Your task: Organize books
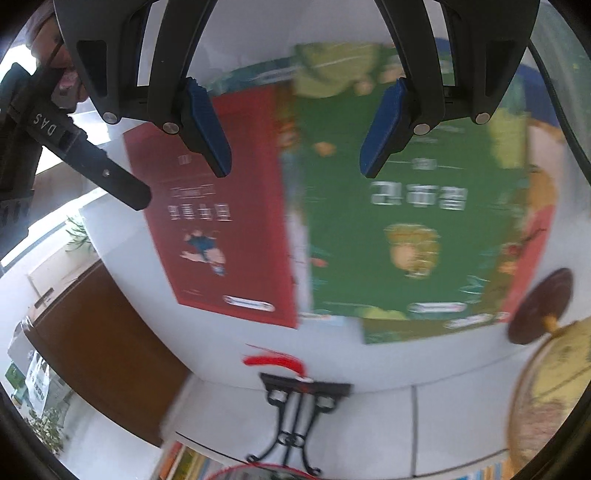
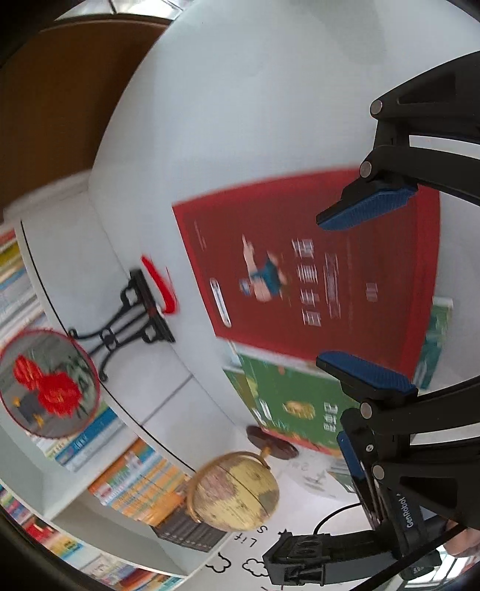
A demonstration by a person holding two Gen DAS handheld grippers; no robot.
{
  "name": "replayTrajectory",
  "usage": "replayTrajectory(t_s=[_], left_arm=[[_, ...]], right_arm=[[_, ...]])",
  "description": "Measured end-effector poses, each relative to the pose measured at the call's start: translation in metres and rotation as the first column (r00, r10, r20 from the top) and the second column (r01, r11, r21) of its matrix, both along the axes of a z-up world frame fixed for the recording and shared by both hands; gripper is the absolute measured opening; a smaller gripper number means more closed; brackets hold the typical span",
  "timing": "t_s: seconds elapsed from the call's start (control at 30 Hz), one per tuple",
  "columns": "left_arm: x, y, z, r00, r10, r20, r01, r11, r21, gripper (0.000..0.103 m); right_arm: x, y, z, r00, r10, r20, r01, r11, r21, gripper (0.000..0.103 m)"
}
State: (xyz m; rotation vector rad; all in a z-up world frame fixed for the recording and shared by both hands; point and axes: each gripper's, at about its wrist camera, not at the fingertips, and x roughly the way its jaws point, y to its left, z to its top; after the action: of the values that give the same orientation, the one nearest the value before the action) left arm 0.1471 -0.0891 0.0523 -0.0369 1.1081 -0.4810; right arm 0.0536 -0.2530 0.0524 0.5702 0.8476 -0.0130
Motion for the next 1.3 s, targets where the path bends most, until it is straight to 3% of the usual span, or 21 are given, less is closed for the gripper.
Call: replayTrajectory(t_s=[0.17,0.23,0.37,0.43,0.5,0.67,0.87,1.0,1.07,1.13,1.2,1.3], left_arm=[[0.004,-0.024,-0.014,0.999,0.003,-0.046,-0.004,1.000,-0.026,0.071],[0.004,-0.027,-0.013,1.000,0.006,-0.029,-0.007,0.999,-0.037,0.082],[0.007,-0.033,-0.019,0.997,0.021,-0.068,-0.029,0.992,-0.127,0.085],[0.008,-0.036,-0.019,0.997,0.047,-0.061,-0.056,0.985,-0.161,0.098],[0.007,-0.038,-0.020,0.997,0.061,-0.056,-0.070,0.983,-0.169,0.102],[0.002,-0.046,-0.022,0.999,0.035,-0.013,-0.036,0.986,-0.160,0.102],[-0.010,-0.047,-0.020,0.999,-0.011,-0.037,0.007,0.992,-0.123,0.102],[-0.025,-0.030,-0.020,0.998,0.021,-0.057,-0.030,0.985,-0.169,0.100],[-0.032,-0.021,-0.020,0.997,0.069,-0.031,-0.072,0.987,-0.141,0.078],[-0.032,-0.016,-0.020,0.996,0.091,-0.022,-0.093,0.988,-0.120,0.061],[-0.030,-0.013,-0.020,0.993,0.117,-0.023,-0.119,0.987,-0.112,0.057],[-0.029,-0.013,-0.019,0.992,0.128,-0.017,-0.129,0.986,-0.103,0.057]], right_arm=[[0.000,-0.023,-0.009,1.000,-0.013,-0.013,0.013,1.000,0.020,0.066],[0.001,-0.032,-0.014,1.000,-0.013,-0.015,0.013,0.999,0.049,0.066],[0.002,-0.048,-0.023,1.000,-0.020,-0.023,0.022,0.994,0.103,0.067],[0.003,-0.053,-0.027,1.000,-0.002,-0.027,0.005,0.991,0.132,0.067],[0.006,-0.055,-0.027,1.000,0.020,-0.017,-0.018,0.991,0.135,0.071],[0.016,-0.052,-0.027,0.997,0.080,0.008,-0.081,0.990,0.114,0.074],[0.022,-0.053,-0.028,0.992,0.121,0.016,-0.122,0.981,0.150,0.084],[0.020,-0.052,-0.028,0.983,0.182,0.007,-0.180,0.968,0.174,0.083],[0.013,-0.054,-0.024,0.980,0.197,0.037,-0.200,0.960,0.195,0.076],[0.002,-0.061,-0.014,0.974,0.189,0.127,-0.216,0.946,0.243,0.066],[-0.005,-0.067,-0.007,0.961,0.200,0.190,-0.251,0.919,0.303,0.041],[-0.006,-0.060,-0.005,0.959,0.232,0.163,-0.268,0.930,0.251,0.031]])
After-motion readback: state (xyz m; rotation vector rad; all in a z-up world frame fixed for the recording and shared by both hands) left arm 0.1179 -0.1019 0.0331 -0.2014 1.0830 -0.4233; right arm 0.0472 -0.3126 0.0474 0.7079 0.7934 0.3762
